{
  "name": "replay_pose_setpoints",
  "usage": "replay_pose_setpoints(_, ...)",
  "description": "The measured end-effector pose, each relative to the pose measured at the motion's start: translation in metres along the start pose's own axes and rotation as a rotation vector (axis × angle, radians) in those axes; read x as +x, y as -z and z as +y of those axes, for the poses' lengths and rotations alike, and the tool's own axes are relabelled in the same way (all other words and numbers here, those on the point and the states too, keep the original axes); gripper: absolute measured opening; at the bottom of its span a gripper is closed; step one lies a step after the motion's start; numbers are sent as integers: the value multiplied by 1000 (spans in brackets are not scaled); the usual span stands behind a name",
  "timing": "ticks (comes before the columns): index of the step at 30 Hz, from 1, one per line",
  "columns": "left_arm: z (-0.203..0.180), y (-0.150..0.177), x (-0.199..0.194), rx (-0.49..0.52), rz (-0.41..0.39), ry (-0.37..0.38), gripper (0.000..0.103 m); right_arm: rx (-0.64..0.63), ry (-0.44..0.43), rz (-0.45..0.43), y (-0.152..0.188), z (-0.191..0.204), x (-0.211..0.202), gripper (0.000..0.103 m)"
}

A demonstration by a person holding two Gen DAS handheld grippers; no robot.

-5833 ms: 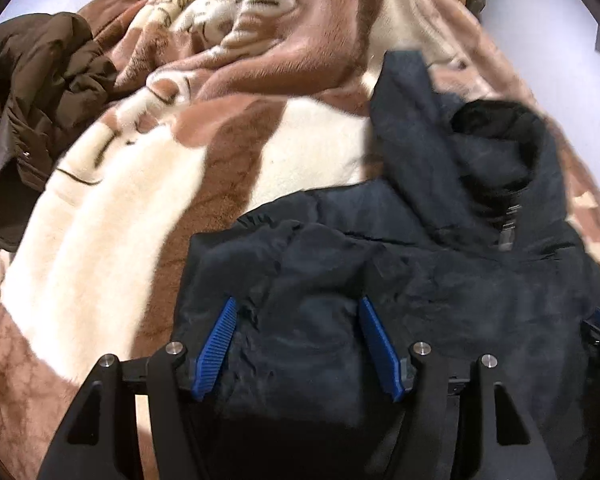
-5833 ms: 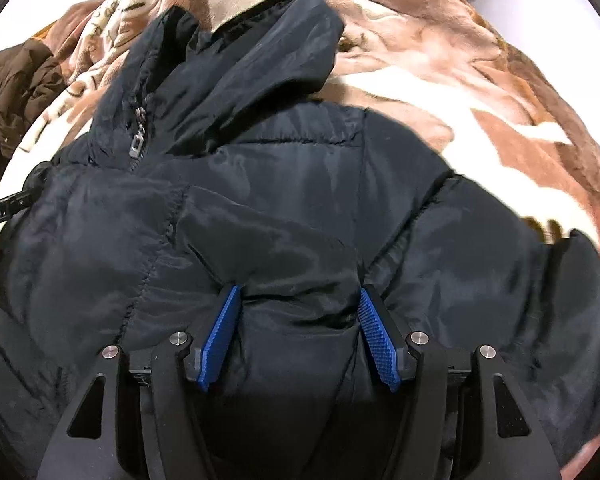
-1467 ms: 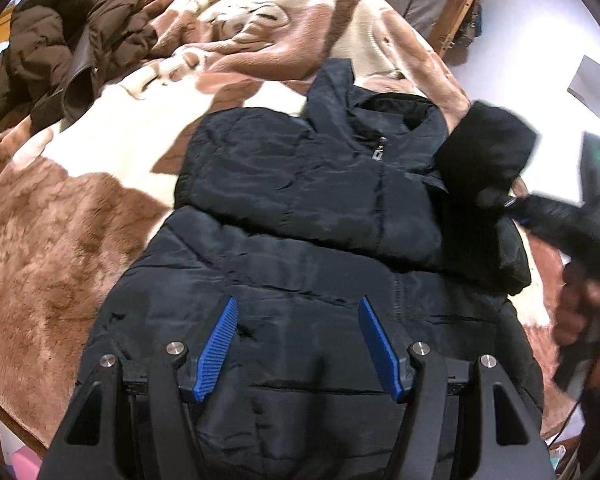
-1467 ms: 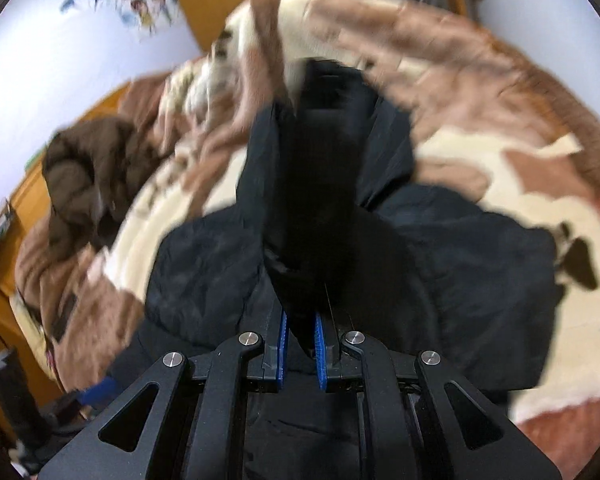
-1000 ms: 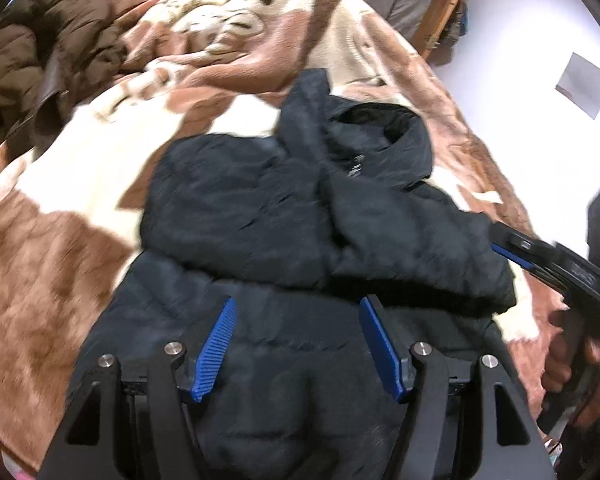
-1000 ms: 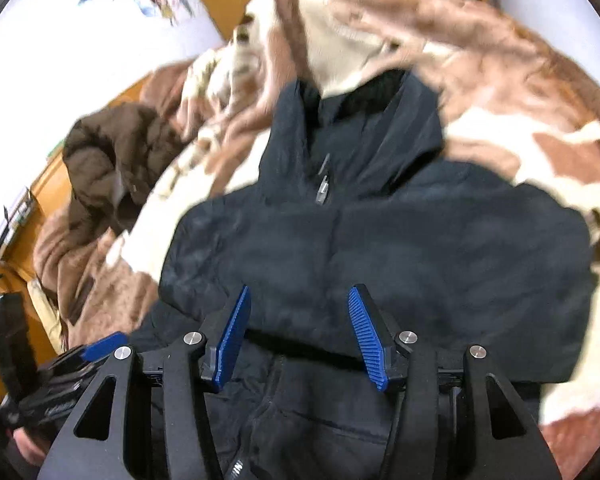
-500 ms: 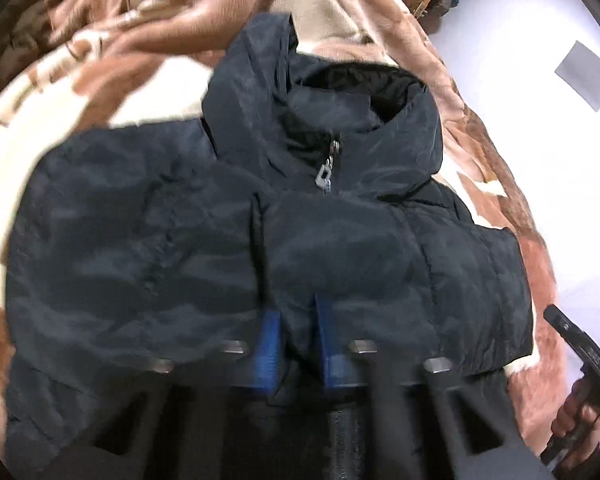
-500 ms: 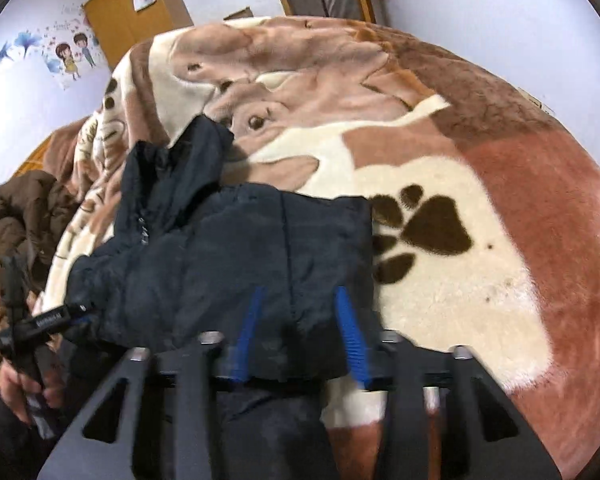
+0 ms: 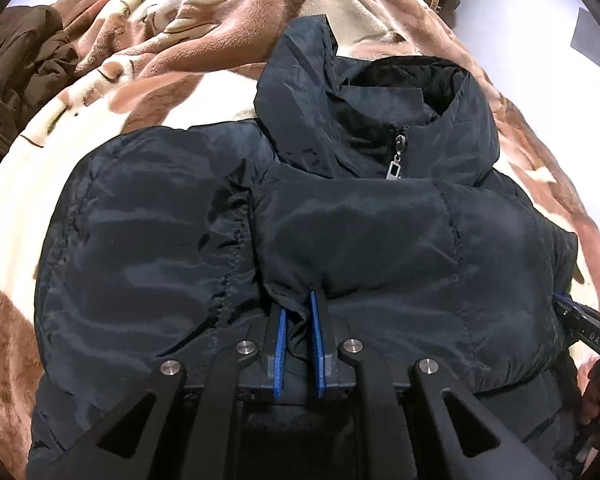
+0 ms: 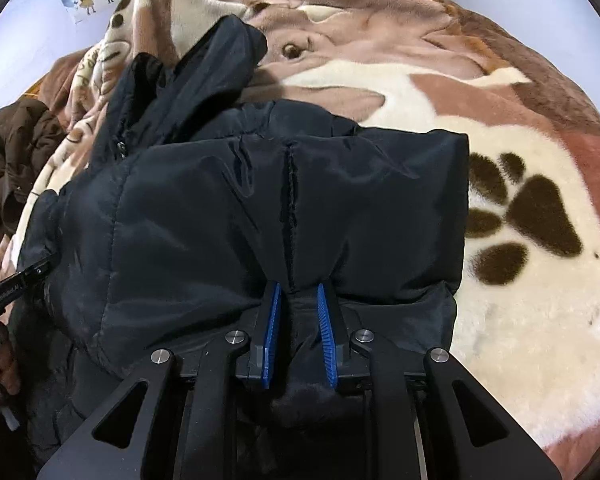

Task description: Fold large clothes

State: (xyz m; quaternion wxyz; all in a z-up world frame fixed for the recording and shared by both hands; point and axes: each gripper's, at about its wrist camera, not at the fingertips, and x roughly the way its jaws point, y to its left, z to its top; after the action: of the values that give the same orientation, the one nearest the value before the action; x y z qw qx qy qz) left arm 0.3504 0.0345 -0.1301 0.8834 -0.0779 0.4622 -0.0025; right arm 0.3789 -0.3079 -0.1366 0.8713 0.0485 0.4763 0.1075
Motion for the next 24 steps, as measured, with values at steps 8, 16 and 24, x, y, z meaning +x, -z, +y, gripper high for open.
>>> replay_pose_setpoints(8,11,-9,-59,-6,-56,-35,21,7,14,-66,-12,1,-56,20)
replay_pose_setpoints(16,-18,-45,-53,41,-121,-1,38,-23,44,-67,-44,5,-31,20)
replay_pose_setpoints(24,-18,-29,24,95,-34,-34,41,-79,79,1,-37,12,16,20)
